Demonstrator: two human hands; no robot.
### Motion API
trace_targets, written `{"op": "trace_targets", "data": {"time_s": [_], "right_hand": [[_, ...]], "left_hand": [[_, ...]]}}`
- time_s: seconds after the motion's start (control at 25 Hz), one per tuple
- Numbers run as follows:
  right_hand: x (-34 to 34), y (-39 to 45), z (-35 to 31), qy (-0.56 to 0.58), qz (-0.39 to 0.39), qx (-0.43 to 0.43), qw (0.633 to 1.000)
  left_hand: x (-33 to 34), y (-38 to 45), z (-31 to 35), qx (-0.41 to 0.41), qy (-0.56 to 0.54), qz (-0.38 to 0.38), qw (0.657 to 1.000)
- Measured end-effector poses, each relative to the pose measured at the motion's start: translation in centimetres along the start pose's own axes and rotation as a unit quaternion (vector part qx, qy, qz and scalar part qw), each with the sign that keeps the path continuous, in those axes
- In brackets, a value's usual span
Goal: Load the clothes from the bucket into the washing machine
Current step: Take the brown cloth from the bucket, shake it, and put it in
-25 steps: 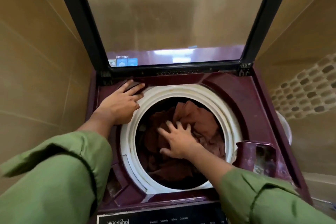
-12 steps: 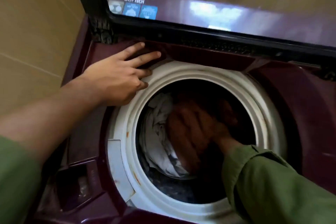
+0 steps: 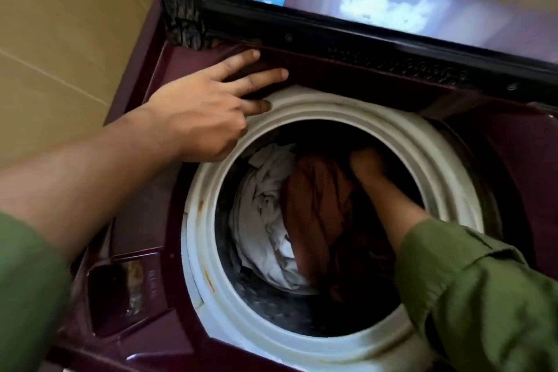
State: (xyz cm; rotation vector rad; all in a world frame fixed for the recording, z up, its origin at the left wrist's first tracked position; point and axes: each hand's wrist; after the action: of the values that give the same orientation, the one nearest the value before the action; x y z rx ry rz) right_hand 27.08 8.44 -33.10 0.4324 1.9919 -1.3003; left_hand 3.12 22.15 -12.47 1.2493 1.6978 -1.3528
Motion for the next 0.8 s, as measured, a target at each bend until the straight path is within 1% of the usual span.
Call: {"op": "trace_targets", "data": {"time_s": [0.04,0.08,0.12,0.16,0.2,0.24,0.28,0.32,0.36,0.4,0.44,0.48,0.52,0.64,0.72,0.8], "right_hand": [[0.6,-1.2,-0.4,-0.044,0.083,-0.026,0.995],[1.5,-2.9,-0.9,-0.089,0.154,-0.085,0.98],[3.0,-5.1,-1.3,-0.136,0.167,-0.173,0.961],[4.2,-7.7,-1.2,-0.201,0.148,-0.272,0.929],[6.0,-9.8,-0.1,-0.274,0.11,-0.357,0.886],[7.4,-10.9,1.8,-0.363,0.083,-0.417,0.829],[8.1,-11.0,3.8,-0.435,0.041,-0.441,0.784],[8.3,-10.0,5.4,-0.463,-0.005,-0.434,0.773],[8.1,-8.7,6.8,-0.451,-0.03,-0.407,0.794],[7.7,-7.5,8.0,-0.42,-0.03,-0.365,0.831],[7.2,-6.6,9.1,-0.383,-0.016,-0.316,0.868],[6.5,-5.9,10.0,-0.349,-0.003,-0.27,0.897],[6.0,-5.3,10.7,-0.328,0.0,-0.235,0.915],[6.7,-4.0,11.4,-0.306,-0.019,-0.181,0.935],[8.1,-3.0,10.6,-0.303,-0.062,-0.159,0.938],[9.7,-1.2,9.9,-0.329,-0.115,-0.149,0.925]], "left_hand": [[-0.2,0.1,0.1,-0.008,-0.008,-0.022,1.0],[-0.6,0.2,0.3,-0.011,-0.007,-0.038,0.999],[-0.7,0.2,0.3,-0.007,-0.004,-0.048,0.999],[-0.8,0.2,0.3,-0.009,-0.004,-0.055,0.998],[-0.7,0.2,0.2,-0.01,0.002,-0.065,0.998],[-0.7,0.1,0.2,-0.012,0.008,-0.07,0.997],[-0.8,0.1,0.2,-0.014,0.01,-0.066,0.998],[-0.8,0.0,0.4,-0.019,0.003,-0.056,0.998],[-0.8,0.0,0.4,-0.016,-0.008,-0.04,0.999],[-0.7,0.0,0.3,-0.007,-0.017,-0.029,0.999],[-0.5,0.0,0.2,0.004,-0.013,-0.025,1.0],[-0.5,0.0,0.1,0.009,-0.006,-0.029,1.0],[-0.5,0.0,0.2,0.006,0.004,-0.039,0.999],[-0.5,-0.1,0.3,0.004,0.023,-0.07,0.997],[-0.3,0.1,0.3,0.008,0.019,-0.056,0.998],[0.4,0.1,0.2,0.022,0.002,-0.01,1.0]]}}
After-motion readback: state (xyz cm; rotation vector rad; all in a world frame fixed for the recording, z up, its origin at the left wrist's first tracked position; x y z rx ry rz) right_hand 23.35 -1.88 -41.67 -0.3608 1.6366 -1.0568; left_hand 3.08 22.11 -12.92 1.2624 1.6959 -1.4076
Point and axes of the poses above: each hand's wrist, its own y-axis towards the middle knuckle, its own x-axis out of the palm, z = x × y, and after that the axes turned 5 degrees about x, right-handed
